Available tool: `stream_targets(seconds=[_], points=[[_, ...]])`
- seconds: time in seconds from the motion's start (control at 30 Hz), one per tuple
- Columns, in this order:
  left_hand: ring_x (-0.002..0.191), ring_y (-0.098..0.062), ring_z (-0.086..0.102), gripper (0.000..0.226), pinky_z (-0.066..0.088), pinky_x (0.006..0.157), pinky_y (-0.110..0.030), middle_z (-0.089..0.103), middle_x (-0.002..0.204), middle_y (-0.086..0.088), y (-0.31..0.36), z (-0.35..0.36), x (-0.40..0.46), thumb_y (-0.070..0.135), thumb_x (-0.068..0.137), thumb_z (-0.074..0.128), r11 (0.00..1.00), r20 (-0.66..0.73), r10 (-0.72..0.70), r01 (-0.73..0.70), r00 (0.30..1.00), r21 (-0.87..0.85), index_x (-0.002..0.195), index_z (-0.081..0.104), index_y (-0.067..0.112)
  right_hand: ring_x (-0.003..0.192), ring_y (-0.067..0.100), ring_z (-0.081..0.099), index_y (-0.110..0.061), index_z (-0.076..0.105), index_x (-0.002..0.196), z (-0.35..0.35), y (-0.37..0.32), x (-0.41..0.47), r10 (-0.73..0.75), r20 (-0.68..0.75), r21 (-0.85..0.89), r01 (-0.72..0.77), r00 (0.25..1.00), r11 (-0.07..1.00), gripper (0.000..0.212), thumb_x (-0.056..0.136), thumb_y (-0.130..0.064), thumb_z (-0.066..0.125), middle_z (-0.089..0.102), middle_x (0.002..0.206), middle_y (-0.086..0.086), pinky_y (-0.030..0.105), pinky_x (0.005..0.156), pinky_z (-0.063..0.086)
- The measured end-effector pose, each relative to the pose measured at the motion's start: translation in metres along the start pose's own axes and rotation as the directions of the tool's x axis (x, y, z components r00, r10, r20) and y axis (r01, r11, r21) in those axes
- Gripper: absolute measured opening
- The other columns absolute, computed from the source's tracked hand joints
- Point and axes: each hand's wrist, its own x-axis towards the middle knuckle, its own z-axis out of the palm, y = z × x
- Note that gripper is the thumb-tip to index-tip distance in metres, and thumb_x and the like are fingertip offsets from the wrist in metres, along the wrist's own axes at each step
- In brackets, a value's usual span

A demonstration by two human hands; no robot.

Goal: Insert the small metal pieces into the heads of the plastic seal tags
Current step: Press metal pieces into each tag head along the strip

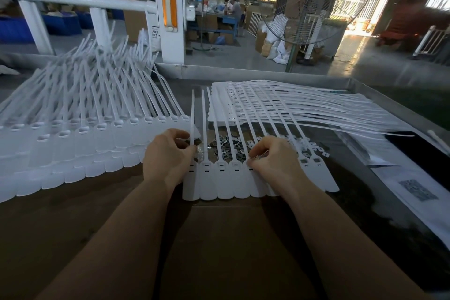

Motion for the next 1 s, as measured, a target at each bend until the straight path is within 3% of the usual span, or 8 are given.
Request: stream_targets(seconds=[0.2,0.33,0.47,0.6,0.67,0.83,1.0], points=[[0.083,-0.008,0.053,0.032,0.038,0.065,-0.019,0.067,0.102,0.000,0.000,0.001,0.001,0.021,0.083,0.067,1.000,-0.013,-0.002,0.002,1.000,-0.006,0.114,0.061,0.019,0.077,0.005,0.060,-0.021,0.064,0.085,-0.013,0.010,-0.002,-0.004,-0.205,0.226,0.051,0.979,0.973,0.015,0.084,-0.007,0.063,0.062,0.081,-0.008,0.014,0.066,0.048],[0.082,-0.008,0.053,0.031,0.034,0.057,-0.013,0.067,0.101,0.001,0.000,0.002,0.002,0.021,0.082,0.067,1.000,-0.009,0.000,0.000,1.000,-0.001,0.113,0.062,0.020,0.080,0.008,0.057,-0.019,0.065,0.091,-0.026,0.016,0.005,-0.020,-0.275,0.022,0.027,0.961,0.999,0.016,0.086,-0.005,0.058,0.062,0.091,-0.003,0.025,0.072,0.050],[0.082,-0.009,0.053,0.027,0.033,0.055,-0.011,0.066,0.099,0.002,-0.001,0.001,0.003,0.020,0.082,0.067,1.000,-0.007,0.006,-0.006,1.000,0.005,0.109,0.063,0.020,0.073,0.003,0.053,-0.016,0.069,0.095,-0.029,0.014,0.014,-0.086,-0.210,-0.175,0.049,0.974,0.983,0.016,0.088,-0.007,0.058,0.062,0.096,-0.002,0.019,0.066,0.042],[0.081,-0.009,0.054,0.027,0.039,0.058,-0.016,0.058,0.088,0.008,0.000,0.001,0.003,0.021,0.081,0.068,1.000,0.001,0.006,-0.006,1.000,0.004,0.107,0.063,0.020,0.097,0.018,0.060,-0.018,0.072,0.099,-0.024,0.011,0.024,-0.084,-0.090,-0.341,0.048,0.992,0.939,0.023,0.087,-0.004,0.057,0.063,0.114,0.004,0.030,0.083,0.051],[0.080,-0.009,0.054,0.026,0.042,0.064,-0.021,0.057,0.086,0.009,0.000,0.001,0.003,0.021,0.081,0.068,1.000,-0.004,0.000,0.000,1.000,0.002,0.106,0.063,0.020,0.100,0.020,0.058,-0.020,0.071,0.103,-0.023,0.010,0.028,-0.061,-0.045,-0.385,0.040,0.997,0.922,0.024,0.087,-0.007,0.058,0.060,0.119,0.004,0.036,0.088,0.051],[0.080,-0.009,0.055,0.025,0.041,0.059,-0.020,0.057,0.085,0.009,0.000,0.000,0.003,0.021,0.081,0.068,1.000,-0.001,-0.004,0.004,1.000,-0.005,0.106,0.063,0.021,0.108,0.020,0.052,-0.024,0.072,0.101,-0.021,0.006,0.028,-0.076,-0.036,-0.521,0.046,0.996,0.852,0.022,0.083,-0.016,0.064,0.059,0.116,0.003,0.037,0.091,0.048],[0.080,-0.010,0.056,0.025,0.044,0.067,-0.024,0.057,0.084,0.010,0.000,-0.001,0.003,0.023,0.081,0.068,1.000,0.009,-0.005,0.005,1.000,-0.020,0.105,0.063,0.021,0.101,0.018,0.057,-0.016,0.070,0.103,-0.014,0.004,0.029,-0.047,-0.047,-0.562,0.013,0.998,0.827,0.019,0.084,-0.015,0.063,0.064,0.107,0.002,0.037,0.088,0.051]])
